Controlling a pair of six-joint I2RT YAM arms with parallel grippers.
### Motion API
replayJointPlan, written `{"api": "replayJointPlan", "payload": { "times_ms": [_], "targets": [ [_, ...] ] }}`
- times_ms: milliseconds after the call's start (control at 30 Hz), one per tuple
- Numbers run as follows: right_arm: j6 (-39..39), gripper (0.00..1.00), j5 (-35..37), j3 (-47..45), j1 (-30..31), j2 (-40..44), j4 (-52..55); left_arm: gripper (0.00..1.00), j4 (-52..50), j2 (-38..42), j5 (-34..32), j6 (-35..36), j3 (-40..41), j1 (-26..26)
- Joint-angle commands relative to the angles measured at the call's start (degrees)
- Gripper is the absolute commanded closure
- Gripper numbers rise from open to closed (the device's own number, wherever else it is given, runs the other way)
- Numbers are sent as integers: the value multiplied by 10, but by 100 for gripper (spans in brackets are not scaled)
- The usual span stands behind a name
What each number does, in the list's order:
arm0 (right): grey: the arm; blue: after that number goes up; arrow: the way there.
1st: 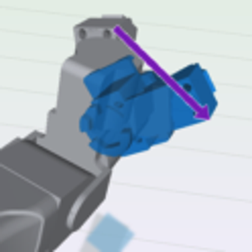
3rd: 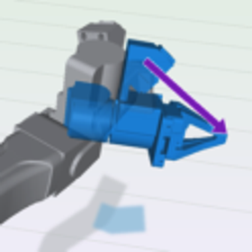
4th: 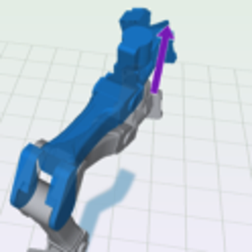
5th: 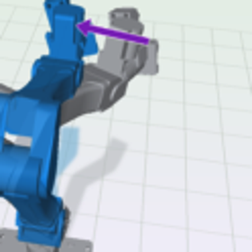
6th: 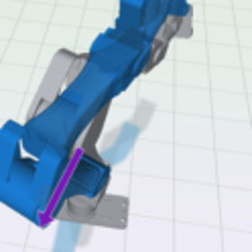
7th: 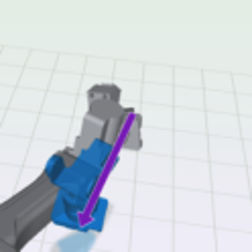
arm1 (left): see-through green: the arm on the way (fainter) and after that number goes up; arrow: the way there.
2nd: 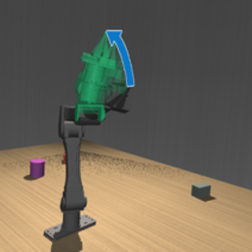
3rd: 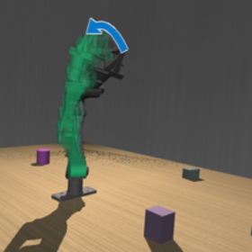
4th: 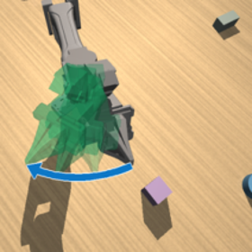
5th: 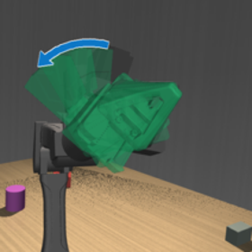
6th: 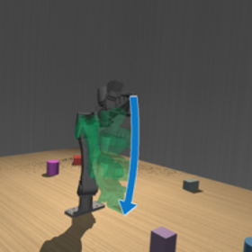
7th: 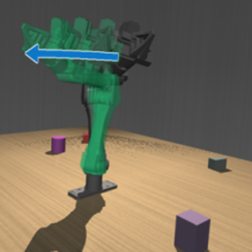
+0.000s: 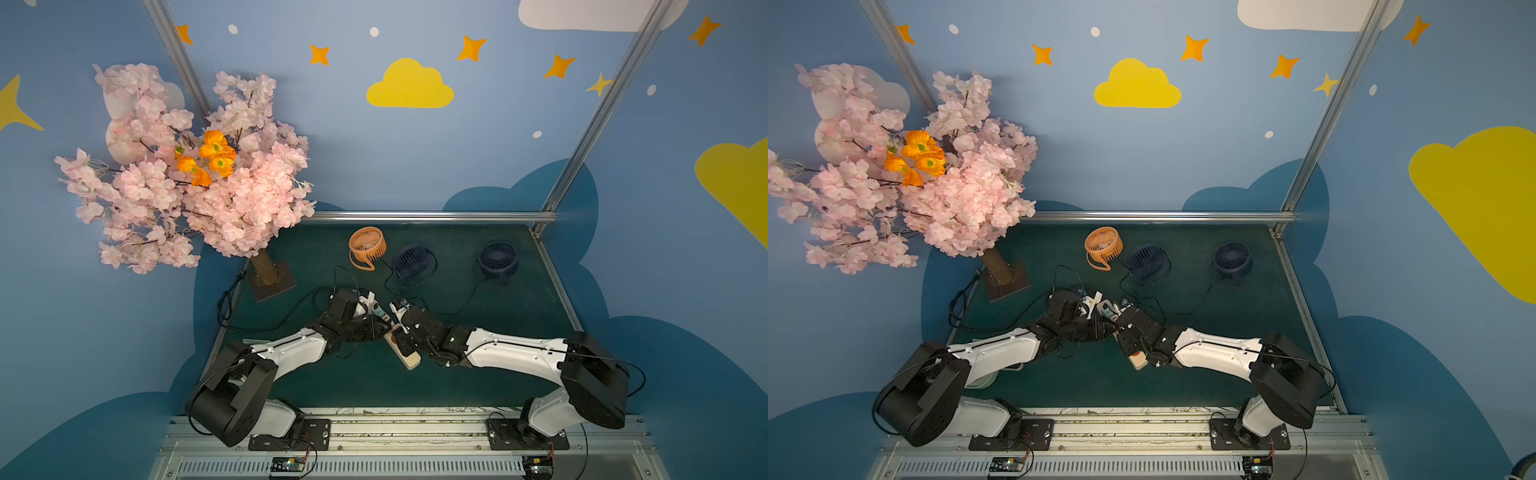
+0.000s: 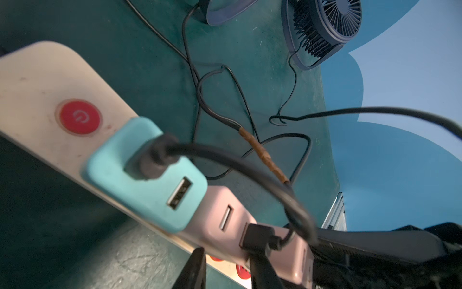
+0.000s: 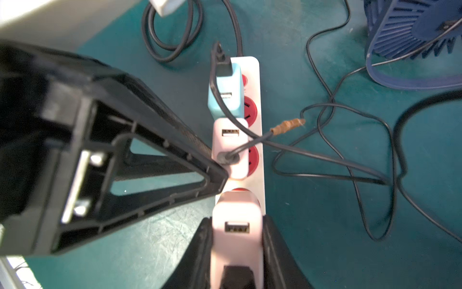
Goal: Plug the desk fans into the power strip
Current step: Insert the plug into the socket.
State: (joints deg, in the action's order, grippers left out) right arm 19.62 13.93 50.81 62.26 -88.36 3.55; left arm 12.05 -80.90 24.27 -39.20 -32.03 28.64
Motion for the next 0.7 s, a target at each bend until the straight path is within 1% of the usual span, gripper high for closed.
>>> {"api": "replayJointPlan", "payload": {
  "times_ms": [0,467,667],
  "targets": [
    [-2,100,-3,18,2,-10,-15,68,-20,3,-16,11,-11,-3],
    [6,100,-21,10,1,-28,1,69,-25,4,-17,14,-16,-3],
    [10,100,-11,11,1,-41,17,69,-26,5,-17,14,-15,-3]
  ]
}}
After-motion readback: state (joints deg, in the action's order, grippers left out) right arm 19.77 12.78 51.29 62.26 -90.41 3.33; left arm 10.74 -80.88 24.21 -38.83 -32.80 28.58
